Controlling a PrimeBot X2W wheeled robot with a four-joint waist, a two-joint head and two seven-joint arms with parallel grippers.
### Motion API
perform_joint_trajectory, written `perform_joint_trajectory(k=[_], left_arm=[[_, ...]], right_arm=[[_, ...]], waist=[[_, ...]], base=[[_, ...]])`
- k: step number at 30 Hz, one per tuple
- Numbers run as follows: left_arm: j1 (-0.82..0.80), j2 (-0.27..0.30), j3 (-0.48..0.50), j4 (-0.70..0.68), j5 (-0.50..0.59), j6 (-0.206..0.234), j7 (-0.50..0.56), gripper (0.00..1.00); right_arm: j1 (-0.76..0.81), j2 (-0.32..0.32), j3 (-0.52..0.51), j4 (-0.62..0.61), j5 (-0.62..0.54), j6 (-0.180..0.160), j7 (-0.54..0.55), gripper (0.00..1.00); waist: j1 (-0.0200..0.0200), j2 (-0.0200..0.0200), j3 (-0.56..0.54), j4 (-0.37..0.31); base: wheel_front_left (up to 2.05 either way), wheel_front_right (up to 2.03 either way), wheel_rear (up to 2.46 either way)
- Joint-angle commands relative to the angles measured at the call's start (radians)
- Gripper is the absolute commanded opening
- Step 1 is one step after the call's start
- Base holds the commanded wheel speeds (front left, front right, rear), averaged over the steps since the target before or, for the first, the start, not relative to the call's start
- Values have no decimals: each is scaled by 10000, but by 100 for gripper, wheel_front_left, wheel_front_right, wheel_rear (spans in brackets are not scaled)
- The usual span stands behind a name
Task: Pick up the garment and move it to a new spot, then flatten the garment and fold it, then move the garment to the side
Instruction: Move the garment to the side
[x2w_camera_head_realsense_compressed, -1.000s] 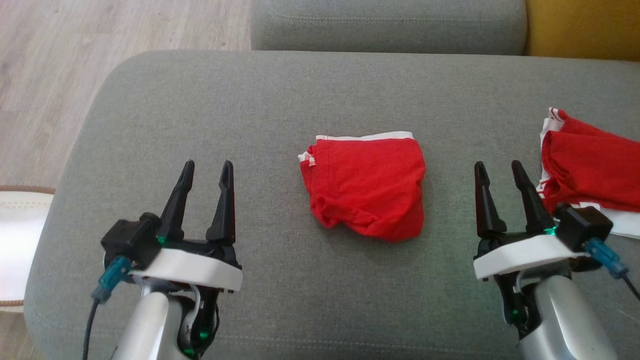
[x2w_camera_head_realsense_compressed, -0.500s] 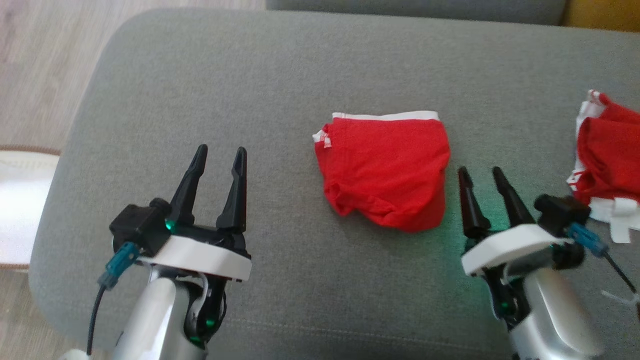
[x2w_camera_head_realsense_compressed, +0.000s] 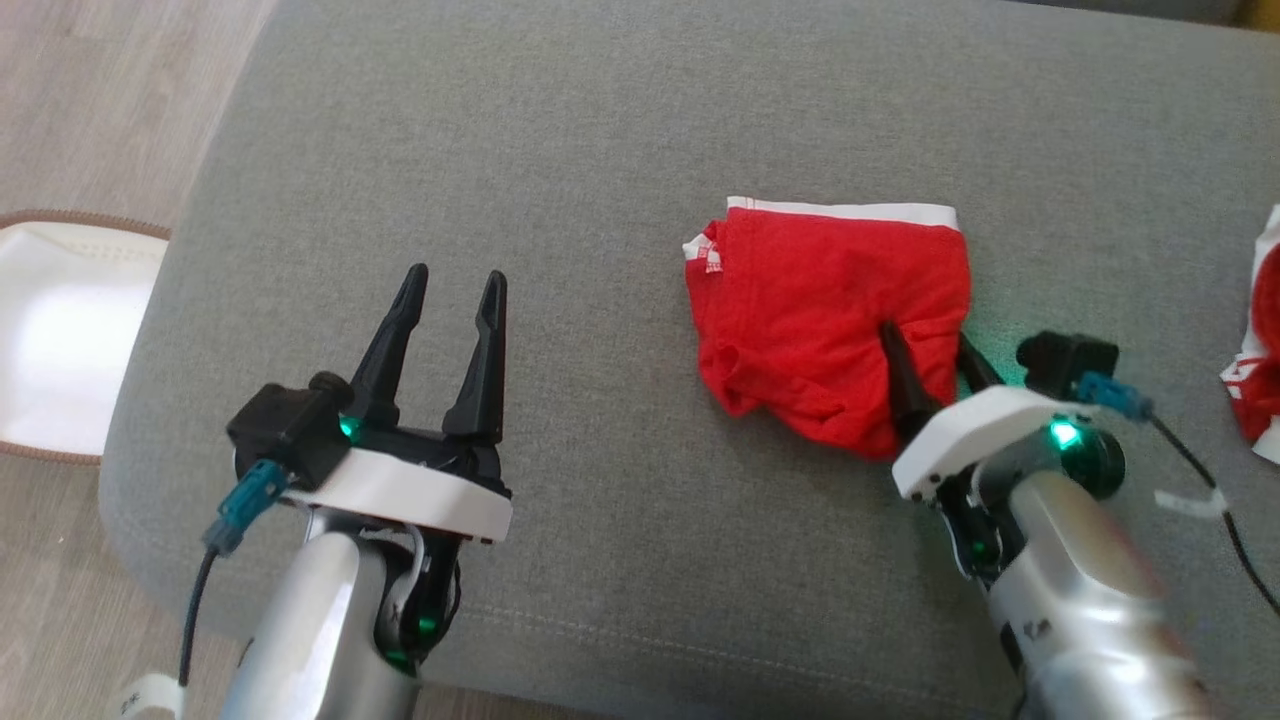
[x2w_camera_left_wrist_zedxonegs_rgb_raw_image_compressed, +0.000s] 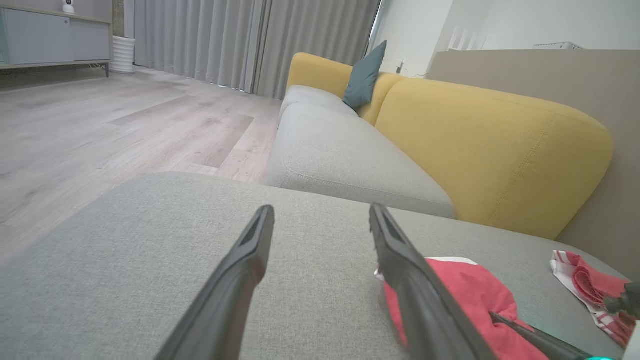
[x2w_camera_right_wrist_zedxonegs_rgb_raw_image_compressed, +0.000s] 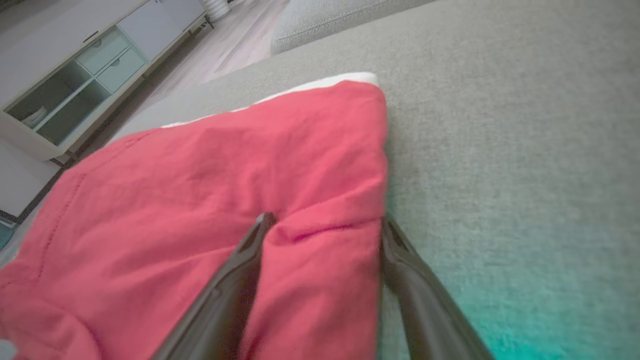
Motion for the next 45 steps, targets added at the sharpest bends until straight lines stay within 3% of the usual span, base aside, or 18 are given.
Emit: perform_joint_trajectory(k=[1, 2, 3, 4, 11, 16, 21, 28, 37, 45], left_arm=[[-457, 89, 270, -294, -89, -36, -61, 100], [-462, 89, 280, -291, -88, -37, -61, 100], [-462, 89, 296, -285, -84, -40, -61, 100], [-459, 89, 319, -276, -73, -43, -61, 100], [-447, 89, 512, -259, 57, -64, -61, 100], [-368, 89, 526, -376, 66, -56, -61, 100], [-360, 89, 591, -479, 88, -58, -61, 100], [-505, 89, 659, -542, 176, -147, -61, 100], [-817, 89, 807, -528, 366, -341, -61, 100], [-870, 89, 935, -473, 355, -450, -61, 100]], right_arm=[[-258, 93, 301, -83, -10, 65, -59, 100], [-377, 93, 423, 120, 26, 65, -76, 100], [-479, 93, 526, 293, 110, 65, -109, 44], [-573, 93, 633, 447, 168, 65, -173, 0], [-1224, 93, 1140, 1151, -632, 65, -909, 0], [-1802, 0, 424, 1097, -3048, 65, -1262, 0], [-1912, -699, 270, -78, -4578, 65, -1085, 0], [-1771, -2529, 787, -1964, -4453, 65, 400, 0], [-1552, -5108, 1069, -3298, -3685, 65, 2030, 0], [-1050, -5979, 666, -4191, -3577, 65, 3522, 0]], waist=[[0, 0, 26, 26], [0, 0, 36, 37], [0, 0, 37, 37], [0, 0, 34, 26], [0, 0, -103, -368], [0, 0, -283, -1013], [0, 0, -277, -1677], [0, 0, 68, -2506], [0, 0, 648, -2915], [0, 0, 737, -2955]], base=[[0, 0, 0], [0, 0, 0], [0, 0, 0], [0, 0, 0], [0, 0, 0], [0, 0, 0], [0, 0, 0], [0, 0, 0], [0, 0, 0], [0, 0, 0]])
